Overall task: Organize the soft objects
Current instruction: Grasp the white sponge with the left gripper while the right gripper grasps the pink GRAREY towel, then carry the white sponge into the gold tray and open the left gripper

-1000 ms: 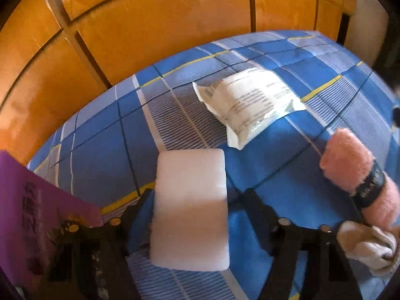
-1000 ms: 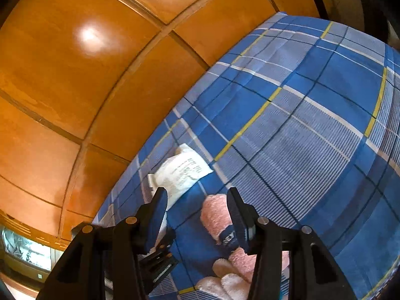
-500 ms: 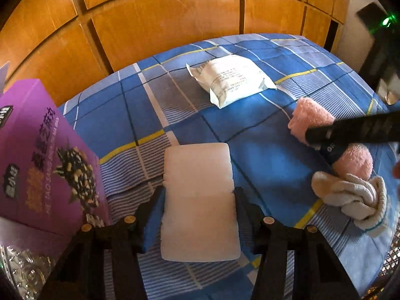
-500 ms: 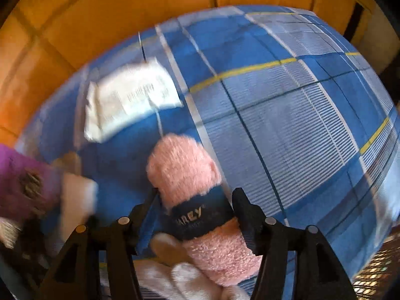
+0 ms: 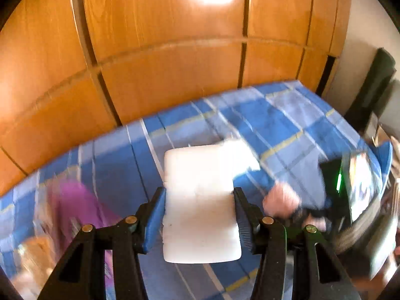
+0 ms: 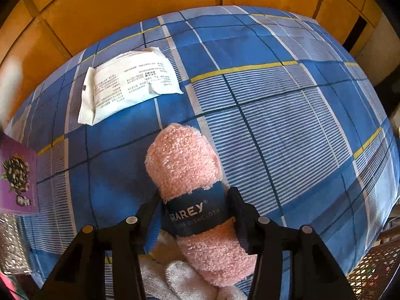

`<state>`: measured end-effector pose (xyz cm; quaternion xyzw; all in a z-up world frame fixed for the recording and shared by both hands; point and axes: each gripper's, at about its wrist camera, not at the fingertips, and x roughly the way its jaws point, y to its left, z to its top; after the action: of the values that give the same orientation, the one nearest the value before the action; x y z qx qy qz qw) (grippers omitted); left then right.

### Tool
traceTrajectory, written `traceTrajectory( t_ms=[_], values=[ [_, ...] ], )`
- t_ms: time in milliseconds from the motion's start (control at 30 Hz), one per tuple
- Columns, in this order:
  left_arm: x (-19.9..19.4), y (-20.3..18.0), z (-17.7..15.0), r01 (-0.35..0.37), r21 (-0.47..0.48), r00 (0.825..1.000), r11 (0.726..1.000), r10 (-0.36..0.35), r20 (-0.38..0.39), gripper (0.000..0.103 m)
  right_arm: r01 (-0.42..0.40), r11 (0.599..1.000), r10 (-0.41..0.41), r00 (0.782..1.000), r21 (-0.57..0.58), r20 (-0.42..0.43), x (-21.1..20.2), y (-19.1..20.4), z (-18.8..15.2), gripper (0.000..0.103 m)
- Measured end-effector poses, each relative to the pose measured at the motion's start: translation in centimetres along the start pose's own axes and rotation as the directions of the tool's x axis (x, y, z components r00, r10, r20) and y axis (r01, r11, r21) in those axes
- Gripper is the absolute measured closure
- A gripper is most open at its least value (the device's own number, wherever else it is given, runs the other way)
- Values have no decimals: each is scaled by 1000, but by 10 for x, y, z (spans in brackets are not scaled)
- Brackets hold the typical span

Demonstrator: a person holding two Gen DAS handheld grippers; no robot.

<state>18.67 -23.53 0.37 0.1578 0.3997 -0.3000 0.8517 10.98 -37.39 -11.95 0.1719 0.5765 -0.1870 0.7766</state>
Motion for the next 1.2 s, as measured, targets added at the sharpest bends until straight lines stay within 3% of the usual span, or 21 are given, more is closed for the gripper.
traceTrajectory(
  t_ms=[133, 200, 367, 533, 667, 833, 933, 1200],
  values=[
    [-13, 31, 40, -78, -42, 995, 996, 80, 55, 49, 26, 999, -26, 1000, -32, 7, 3, 7, 1, 51],
    [-25, 65, 53, -144, -101, 985, 984, 152, 82, 49, 29, 999, -28, 1000, -36, 10, 5, 12, 0, 51],
    [-66, 154, 39, -254, -261, 952, 931, 289, 104, 49, 41, 998, -40, 999, -52, 15, 5, 18, -3, 51],
    [-114, 221, -26, -320, -372, 920, 871, 380, 97, 49, 62, 995, -60, 998, -79, 26, 1, 27, -7, 51],
    [-149, 242, -94, -319, -420, 914, 849, 393, 100, 48, 93, 989, -88, 995, -117, 47, -1, 36, -11, 51],
    [-180, 245, -169, -277, -484, 923, 830, 370, 107, 48, 131, 979, -120, 990, -155, 76, -3, 47, -18, 51],
    [-195, 241, -216, -277, -529, 922, 802, 377, 90, 48, 149, 973, -135, 987, -174, 90, -3, 53, -21, 51],
    [-222, 242, -306, -389, -592, 879, 706, 476, -10, 47, 156, 973, -140, 985, -170, 103, -12, 48, -28, 51]
  ],
)
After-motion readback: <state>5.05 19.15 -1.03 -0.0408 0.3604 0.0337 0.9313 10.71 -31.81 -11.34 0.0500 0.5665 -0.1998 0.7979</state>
